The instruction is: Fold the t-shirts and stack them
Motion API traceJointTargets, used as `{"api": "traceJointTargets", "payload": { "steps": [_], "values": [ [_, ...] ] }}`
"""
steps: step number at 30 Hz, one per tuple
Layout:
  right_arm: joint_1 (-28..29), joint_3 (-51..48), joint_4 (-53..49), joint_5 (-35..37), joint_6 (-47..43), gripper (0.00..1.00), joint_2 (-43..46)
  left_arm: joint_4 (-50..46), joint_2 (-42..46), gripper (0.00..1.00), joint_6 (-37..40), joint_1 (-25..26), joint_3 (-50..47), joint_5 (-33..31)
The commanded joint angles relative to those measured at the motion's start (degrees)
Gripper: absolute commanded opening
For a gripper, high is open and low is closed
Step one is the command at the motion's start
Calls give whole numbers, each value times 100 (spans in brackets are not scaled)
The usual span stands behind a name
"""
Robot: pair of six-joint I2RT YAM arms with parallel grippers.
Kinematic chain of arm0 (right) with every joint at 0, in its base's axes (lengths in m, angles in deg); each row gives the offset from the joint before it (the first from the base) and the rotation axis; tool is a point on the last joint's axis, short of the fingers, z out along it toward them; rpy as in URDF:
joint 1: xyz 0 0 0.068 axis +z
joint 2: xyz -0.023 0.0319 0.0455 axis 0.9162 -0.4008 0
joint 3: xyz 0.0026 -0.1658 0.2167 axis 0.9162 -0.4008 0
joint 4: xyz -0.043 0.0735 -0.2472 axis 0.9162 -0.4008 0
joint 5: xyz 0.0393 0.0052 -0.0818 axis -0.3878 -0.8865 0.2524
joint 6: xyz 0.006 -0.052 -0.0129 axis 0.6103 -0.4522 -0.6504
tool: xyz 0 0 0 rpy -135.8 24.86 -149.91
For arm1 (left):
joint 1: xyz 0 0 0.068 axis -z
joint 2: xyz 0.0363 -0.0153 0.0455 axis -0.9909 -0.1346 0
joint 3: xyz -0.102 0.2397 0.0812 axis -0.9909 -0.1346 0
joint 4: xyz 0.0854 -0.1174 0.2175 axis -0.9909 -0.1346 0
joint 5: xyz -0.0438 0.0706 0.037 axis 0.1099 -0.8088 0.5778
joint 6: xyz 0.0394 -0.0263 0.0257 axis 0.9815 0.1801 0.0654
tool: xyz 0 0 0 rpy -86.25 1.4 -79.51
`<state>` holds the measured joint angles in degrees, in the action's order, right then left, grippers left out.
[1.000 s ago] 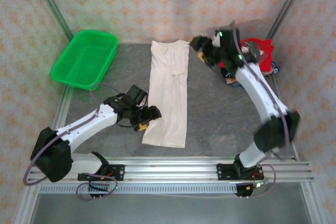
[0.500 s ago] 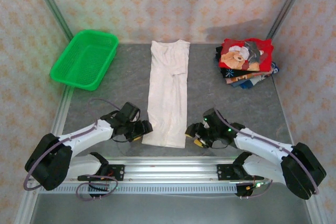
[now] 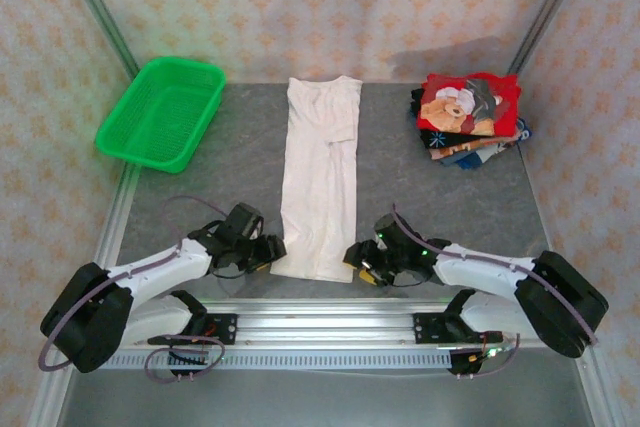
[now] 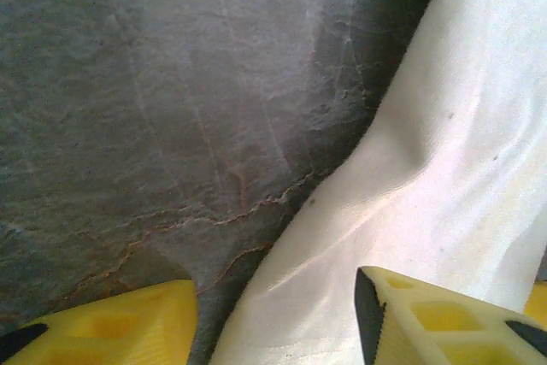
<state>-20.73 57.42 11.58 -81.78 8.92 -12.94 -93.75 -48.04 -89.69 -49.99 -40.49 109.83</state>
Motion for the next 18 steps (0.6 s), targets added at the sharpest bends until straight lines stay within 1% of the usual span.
{"api": "traceJointTargets", "payload": {
  "steps": [1,3,5,9,12,14,15,18],
  "values": [
    [270,36,576,95,143,59,-380,774,-360,49,-209,384,-126,409],
    [353,179,579,115,121,56,-501,963,-598,46,-263,549,-26,423],
    [405,311,592,94,87,53,-665,1040,-815,41,-264,677,86,430],
    [436,535,864,-22,100,48,-1036,1050,-858,37,-278,786,246,364],
    [436,940,665,-89,-71,40,-1362,973,-889,30,-256,804,450,374],
    [445,1151,602,-160,-111,31,-1575,1002,-937,26,-260,831,573,421],
    [444,1229,580,-173,-111,28,-1653,1013,-959,26,-279,863,641,447],
    [437,1396,487,-216,-126,22,-1714,886,-933,23,-305,906,824,458]
  ]
}}
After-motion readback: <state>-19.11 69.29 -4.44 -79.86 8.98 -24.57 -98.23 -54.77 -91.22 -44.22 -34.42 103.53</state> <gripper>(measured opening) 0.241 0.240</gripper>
